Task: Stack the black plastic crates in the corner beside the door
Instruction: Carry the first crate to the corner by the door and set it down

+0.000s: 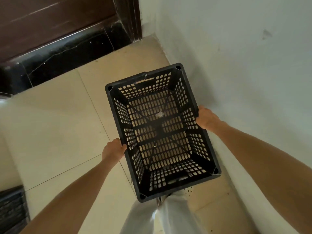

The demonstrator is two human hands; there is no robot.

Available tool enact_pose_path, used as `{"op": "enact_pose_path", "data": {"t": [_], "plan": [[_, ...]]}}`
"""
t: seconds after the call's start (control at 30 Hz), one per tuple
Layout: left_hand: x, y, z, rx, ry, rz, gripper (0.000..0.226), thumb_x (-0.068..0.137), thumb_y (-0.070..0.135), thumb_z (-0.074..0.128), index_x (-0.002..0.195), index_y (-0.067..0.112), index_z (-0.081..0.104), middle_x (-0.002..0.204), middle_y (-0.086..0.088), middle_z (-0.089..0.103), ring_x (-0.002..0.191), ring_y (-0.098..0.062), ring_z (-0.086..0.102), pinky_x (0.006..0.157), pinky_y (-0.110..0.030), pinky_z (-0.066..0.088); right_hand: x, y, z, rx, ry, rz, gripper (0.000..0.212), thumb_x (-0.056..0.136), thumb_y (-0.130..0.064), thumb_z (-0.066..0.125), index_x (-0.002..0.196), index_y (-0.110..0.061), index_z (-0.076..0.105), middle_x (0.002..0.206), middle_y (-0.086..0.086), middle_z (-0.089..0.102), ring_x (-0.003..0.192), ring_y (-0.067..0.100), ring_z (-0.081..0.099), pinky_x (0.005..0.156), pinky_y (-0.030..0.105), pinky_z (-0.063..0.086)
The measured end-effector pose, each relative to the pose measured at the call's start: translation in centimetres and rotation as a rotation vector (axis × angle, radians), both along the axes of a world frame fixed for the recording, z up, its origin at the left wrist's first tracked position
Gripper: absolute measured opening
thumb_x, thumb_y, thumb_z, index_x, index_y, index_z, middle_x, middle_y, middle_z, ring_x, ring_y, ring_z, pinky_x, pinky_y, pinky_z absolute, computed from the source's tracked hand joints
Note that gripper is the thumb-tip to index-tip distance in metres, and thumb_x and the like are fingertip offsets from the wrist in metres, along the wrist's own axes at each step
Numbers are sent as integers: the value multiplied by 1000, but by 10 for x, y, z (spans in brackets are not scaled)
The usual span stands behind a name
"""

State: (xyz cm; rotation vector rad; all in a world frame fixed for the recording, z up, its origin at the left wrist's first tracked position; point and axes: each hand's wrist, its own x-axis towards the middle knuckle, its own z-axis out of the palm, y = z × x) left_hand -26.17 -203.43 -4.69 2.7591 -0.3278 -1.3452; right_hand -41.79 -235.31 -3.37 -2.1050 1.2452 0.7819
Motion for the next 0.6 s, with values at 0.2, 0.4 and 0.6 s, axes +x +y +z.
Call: {"op": "enact_pose_path", "data": {"t": [0.2,0.4,0.6], "plan": [[-9,-2,-28,-15,13,-20,25,99,32,54,107,9,61,94,-8,72,88,-23,70,81,-39,56,-3,-4,-28,-37,7,9,45,94,-19,47,138,-13,38,123,16,54,110,35,55,93,48,49],[-16,-4,-38,-20,34,-66,24,98,34,55,108,12,58,101,-7,72,95,-24,69,84,-42,56,-3,-5,-40,-25,3,-50,42,96,-18,44,137,-11,39,128,18,53,115,36,53,98,51,46],[-4,-9,-28,64,137,-141,37,97,43,53,116,12,60,112,-7,68,104,-26,65,90,-39,53,3,-4,-31,79,23,-120,50,94,-17,49,141,-9,35,135,19,49,121,36,50,103,51,43]]}}
